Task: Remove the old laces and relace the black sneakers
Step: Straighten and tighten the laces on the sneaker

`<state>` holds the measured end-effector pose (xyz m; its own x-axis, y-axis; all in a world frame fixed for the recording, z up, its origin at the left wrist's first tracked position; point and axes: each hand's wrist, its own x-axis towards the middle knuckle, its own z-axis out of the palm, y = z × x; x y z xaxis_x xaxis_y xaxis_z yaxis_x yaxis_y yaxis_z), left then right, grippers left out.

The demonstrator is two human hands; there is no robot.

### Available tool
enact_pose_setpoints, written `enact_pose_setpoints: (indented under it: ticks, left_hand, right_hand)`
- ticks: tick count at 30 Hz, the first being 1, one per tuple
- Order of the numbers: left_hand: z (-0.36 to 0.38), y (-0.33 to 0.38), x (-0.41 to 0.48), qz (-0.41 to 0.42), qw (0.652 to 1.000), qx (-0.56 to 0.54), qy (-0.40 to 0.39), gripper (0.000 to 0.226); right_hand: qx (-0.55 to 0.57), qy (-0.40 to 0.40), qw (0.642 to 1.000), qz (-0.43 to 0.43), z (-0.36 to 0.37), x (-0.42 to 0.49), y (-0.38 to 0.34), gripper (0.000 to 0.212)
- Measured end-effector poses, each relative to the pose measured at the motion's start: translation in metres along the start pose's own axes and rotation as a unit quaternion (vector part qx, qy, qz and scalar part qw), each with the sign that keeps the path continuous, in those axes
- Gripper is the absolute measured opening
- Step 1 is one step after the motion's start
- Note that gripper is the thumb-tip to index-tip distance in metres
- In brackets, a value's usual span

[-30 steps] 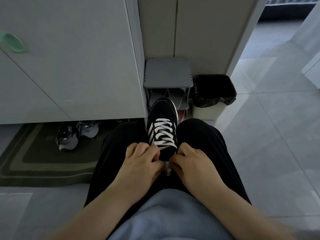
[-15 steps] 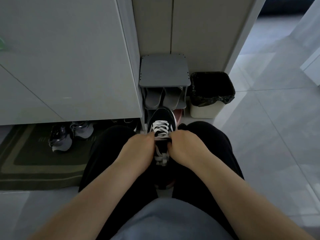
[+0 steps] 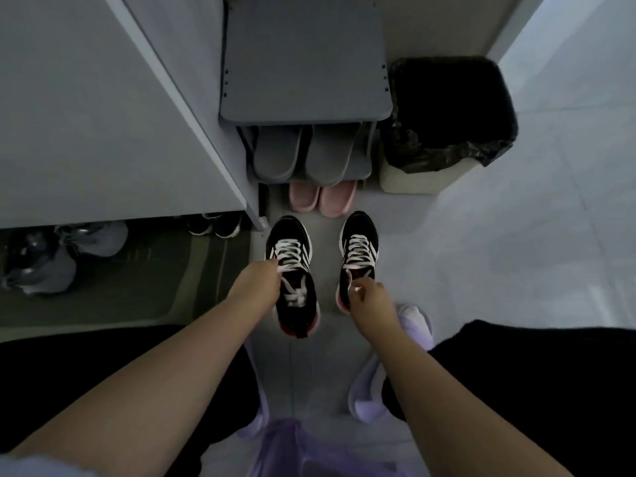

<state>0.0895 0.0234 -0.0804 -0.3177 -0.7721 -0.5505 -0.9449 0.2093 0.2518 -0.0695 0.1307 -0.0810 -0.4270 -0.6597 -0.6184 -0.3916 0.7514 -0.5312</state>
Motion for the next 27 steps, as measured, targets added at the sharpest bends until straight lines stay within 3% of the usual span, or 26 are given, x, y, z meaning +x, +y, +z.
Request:
enact_pose_setpoints:
  ticks: [7, 14, 19, 23, 27]
  left_hand:
    - [0.077, -0.001, 0.052, -0.066, 0.994, -0.085, -0.027, 0.028]
    - [0.090, -0.001, 0.042, -0.106, 0.970, -0.206, -0.071, 0.030]
    - [0.045, 0.007, 0.023, -0.135, 0.955, -0.253, -0.073, 0.051]
    - [-0.007, 0.024, -0.010, -0.076, 0.943, -0.318, -0.057, 0.038]
    - [-0.072, 0.050, -0.069, -0.040, 0.904, -0.397, -0.154, 0.009]
  right_hand:
    - [-0.089, -0.012, 0.991, 0.096, -0.001, 0.097, 0.040, 0.048]
    - [-0.219, -0.093, 0.963, 0.123, 0.006, 0.135, 0.032, 0.027]
    - [-0.278, -0.097, 0.950, 0.105, -0.012, 0.097, 0.002, 0.029]
    - [-0.266, -0.111, 0.956, 0.050, -0.043, 0.029, -0.041, 0.032]
    - [-0.295, -0.079, 0.951, -0.039, -0.078, -0.065, -0.096, 0.031]
